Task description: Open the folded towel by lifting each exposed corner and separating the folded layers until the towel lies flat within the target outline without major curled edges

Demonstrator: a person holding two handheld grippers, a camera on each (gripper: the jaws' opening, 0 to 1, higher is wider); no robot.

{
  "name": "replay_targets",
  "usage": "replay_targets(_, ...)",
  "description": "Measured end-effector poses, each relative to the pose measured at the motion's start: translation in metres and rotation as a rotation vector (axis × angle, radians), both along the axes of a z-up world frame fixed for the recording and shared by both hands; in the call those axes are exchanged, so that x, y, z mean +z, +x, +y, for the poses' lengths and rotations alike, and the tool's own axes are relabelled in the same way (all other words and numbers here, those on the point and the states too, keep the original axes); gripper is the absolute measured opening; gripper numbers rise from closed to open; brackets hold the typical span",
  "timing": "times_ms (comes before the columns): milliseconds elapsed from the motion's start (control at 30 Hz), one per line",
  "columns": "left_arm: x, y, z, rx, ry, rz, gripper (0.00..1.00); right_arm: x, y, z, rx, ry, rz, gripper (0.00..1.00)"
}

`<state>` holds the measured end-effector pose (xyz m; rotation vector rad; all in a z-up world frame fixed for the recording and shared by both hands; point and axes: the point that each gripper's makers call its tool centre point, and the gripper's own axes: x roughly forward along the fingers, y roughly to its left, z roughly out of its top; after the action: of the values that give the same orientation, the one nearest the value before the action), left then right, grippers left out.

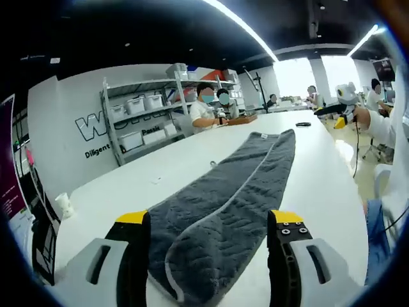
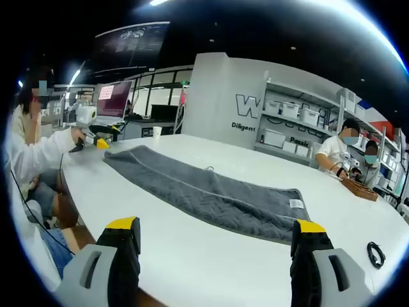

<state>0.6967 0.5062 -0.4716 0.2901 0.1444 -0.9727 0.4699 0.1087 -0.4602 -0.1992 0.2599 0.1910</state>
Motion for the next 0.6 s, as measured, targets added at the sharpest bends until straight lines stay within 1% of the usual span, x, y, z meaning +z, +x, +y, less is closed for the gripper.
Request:
replay_targets(67, -0.003, 0.01, 0.0, 0.015, -0.033, 0.031, 0.69, 0.004, 0.0, -0.002, -0.003, -0.005, -0.012, 0.98)
replay_targets(133, -0.009, 0.017, -0.001, 0.009, -0.031, 0.047, 0.62, 0.007, 0.0, -0.004, -0.006, -0.004, -0.018, 0.97)
replay_targets(233, -0.02, 0.024, -0.006, 0.008, -0.036, 0.079, 0.6, 0.01, 0.001, -0.007, -0.011, -0.004, -0.025, 0.96)
replay_targets(300, -0.03, 0.027, -0.009, 0.003, -0.047, 0.116, 0.55, 0.011, 0.002, -0.008, -0.017, -0.004, -0.028, 0.97)
replay_targets(367, -0.036, 0.028, -0.01, -0.001, -0.042, 0.129, 0.49, 0.009, 0.004, -0.01, -0.022, -0.004, -0.022, 0.97)
replay_targets(400, -0.042, 0.029, -0.011, 0.002, -0.031, 0.15, 0.45, 0.006, 0.004, -0.011, -0.026, -0.003, -0.011, 0.97)
replay_targets(467, -0.049, 0.029, -0.012, -0.002, -0.023, 0.161, 0.39, 0.004, 0.005, -0.011, -0.025, -0.001, -0.003, 0.97)
replay_targets(500, -0.052, 0.028, -0.013, -0.004, -0.017, 0.166, 0.34, 0.003, 0.005, -0.011, -0.024, -0.001, 0.001, 0.97)
replay_targets(600, -0.057, 0.028, -0.013, -0.002, 0.007, 0.166, 0.28, 0.001, 0.004, -0.012, -0.023, -0.003, 0.008, 0.97)
